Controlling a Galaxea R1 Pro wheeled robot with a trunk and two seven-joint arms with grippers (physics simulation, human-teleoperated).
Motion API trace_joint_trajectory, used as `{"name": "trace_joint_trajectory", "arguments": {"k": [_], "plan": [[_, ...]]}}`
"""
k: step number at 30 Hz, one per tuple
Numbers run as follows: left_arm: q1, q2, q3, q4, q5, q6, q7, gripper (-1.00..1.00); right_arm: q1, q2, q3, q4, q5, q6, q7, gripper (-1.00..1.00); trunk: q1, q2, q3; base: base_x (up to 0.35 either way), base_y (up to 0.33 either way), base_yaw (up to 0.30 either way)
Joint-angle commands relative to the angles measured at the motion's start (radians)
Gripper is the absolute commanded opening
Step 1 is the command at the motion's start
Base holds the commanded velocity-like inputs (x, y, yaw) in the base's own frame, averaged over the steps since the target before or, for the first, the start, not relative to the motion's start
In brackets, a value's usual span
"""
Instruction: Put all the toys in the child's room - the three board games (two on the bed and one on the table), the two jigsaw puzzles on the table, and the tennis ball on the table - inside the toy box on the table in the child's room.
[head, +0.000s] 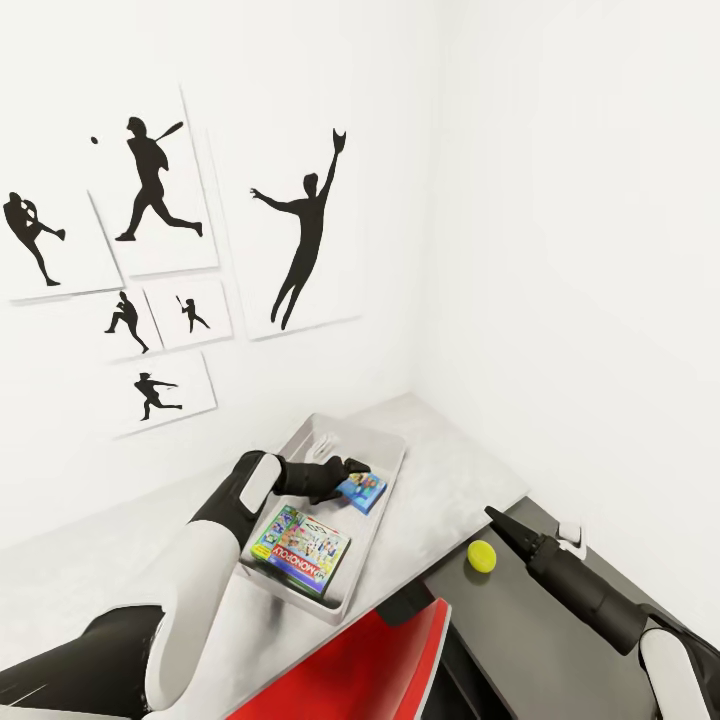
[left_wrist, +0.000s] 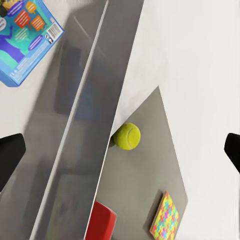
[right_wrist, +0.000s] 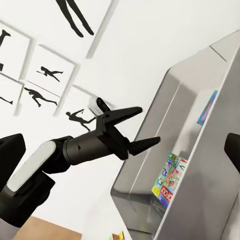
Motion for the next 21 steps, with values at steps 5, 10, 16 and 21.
{"name": "trace_joint_trajectory", "arguments": {"k": [5, 10, 16, 21], "plan": [[-0.001, 0.002, 0.009, -0.018, -0.006, 0.016, -0.044, 1.00, -0.001, 0.000, -0.001, 0.000, -0.001, 0.005, 0.002, 1.00, 0.001, -0.002, -0.002, 0.000, 0.000, 0.000], [-0.001, 0.007, 0.005, -0.056, -0.006, 0.048, -0.126, 1.00, -0.001, 0.000, -0.004, 0.000, -0.001, 0.005, 0.003, 1.00, 0.001, -0.002, -0.001, 0.000, 0.000, 0.000], [0.001, 0.018, 0.001, -0.126, -0.007, 0.091, -0.209, 1.00, 0.002, 0.002, -0.027, 0.000, -0.001, 0.004, 0.019, 1.00, 0.001, -0.002, 0.007, 0.000, 0.000, 0.000], [0.003, 0.028, 0.001, -0.160, -0.007, 0.107, -0.231, 1.00, 0.002, 0.001, -0.034, 0.000, -0.001, 0.004, 0.036, 1.00, 0.001, -0.002, 0.014, 0.000, 0.000, 0.000]]}}
